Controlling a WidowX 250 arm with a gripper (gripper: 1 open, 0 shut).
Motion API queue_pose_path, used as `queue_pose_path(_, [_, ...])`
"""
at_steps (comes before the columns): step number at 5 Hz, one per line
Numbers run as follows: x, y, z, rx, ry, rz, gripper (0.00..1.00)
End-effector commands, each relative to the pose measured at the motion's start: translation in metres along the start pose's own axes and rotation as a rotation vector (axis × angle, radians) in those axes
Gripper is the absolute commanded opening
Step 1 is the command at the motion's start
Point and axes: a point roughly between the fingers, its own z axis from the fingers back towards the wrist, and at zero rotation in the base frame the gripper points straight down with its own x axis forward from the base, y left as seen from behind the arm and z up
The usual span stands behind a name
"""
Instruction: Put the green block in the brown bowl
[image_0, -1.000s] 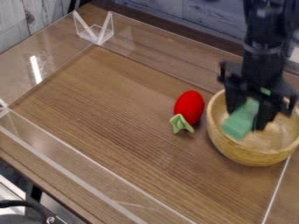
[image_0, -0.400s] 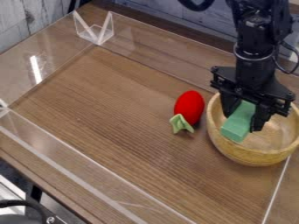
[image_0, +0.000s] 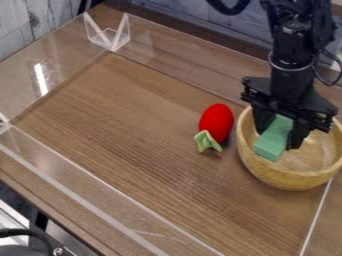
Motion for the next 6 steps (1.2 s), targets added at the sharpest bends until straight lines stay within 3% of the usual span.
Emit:
queue_pose_path(1, [0.0097, 0.0010, 0.0289, -0.015, -0.084, -0.011, 0.00])
queue_pose_path(3, [0.0162, -0.0038, 0.0292, 0.000, -0.111, 0.062, 0.00])
queue_pose_path(5, [0.0071, 0.0018, 0.0252, 0.000, -0.121, 0.091, 0.00])
queue_pose_path(6, [0.0132, 0.0032, 0.0271, -0.010, -0.129, 0.036, 0.00])
